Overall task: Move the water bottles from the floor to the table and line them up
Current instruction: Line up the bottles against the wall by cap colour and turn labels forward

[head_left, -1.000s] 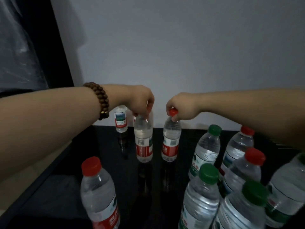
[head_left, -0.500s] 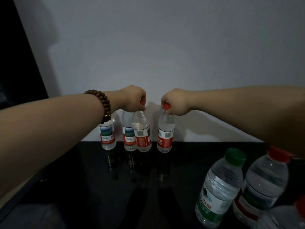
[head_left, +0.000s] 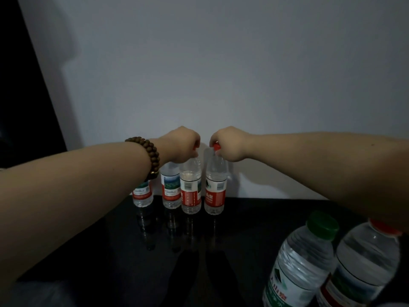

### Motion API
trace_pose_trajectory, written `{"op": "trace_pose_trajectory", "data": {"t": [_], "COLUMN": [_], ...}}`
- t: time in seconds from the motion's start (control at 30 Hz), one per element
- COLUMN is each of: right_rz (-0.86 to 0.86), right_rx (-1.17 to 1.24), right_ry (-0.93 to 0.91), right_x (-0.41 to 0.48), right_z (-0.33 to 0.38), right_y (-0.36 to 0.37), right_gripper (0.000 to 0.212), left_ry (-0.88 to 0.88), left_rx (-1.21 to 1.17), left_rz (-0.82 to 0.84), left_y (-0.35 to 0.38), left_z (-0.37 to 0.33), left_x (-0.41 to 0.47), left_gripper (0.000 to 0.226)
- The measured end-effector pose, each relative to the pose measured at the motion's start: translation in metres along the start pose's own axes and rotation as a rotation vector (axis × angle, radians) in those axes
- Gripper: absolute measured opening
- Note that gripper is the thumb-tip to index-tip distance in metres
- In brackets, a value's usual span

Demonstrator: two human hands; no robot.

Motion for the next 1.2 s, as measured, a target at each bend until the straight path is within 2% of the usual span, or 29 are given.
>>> {"op": "trace_pose_trajectory", "data": {"t": [0.23,0.67,0.87,1.03,1.2], "right_rz": [0.097,0.016,0.044,0.106,0.138], "right_rx": [-0.085,-0.034,-0.001,-0.058,-0.098], "right_ry": [0.005,0.106,0.116,0.111,0.058], "right_x": [0.003,0.004,-0.010,-0.042,-0.092], "right_z": [0.008,0.012,0.012,0.024,0.048], "right_y": [0.005,0.007,0.002,-0.024,-0.074], "right_gripper": [0.029,0.022,0.035,0.037,0.033], "left_ry": [-0.023,-0.035,-0.053,-0.080,-0.071], "left_rx": [0.004,-0.015,-0.023,-0.006,0.046], "left_rz": [0.014,-0.019,-0.046,-0.064,-0.004], "left_y": [-0.004,-0.015,-0.022,-0.049,-0.091], "left_z": [0.001,-0.002,-0.002,0.000,-0.012], "left_x": [-0.006,-0.014,-0.020,-0.053,-0.106], "left_gripper": [0.053,0.049,0.051,0.050,0.042]}}
Point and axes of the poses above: each hand's wrist, its own x-axis towards the middle knuckle, its own y-axis out of the palm, z = x × y, the point moved 2 cm from there along x, towards the middle knuckle, and after that the axes turned 5 degrees about -y, right-handed, at the moved point
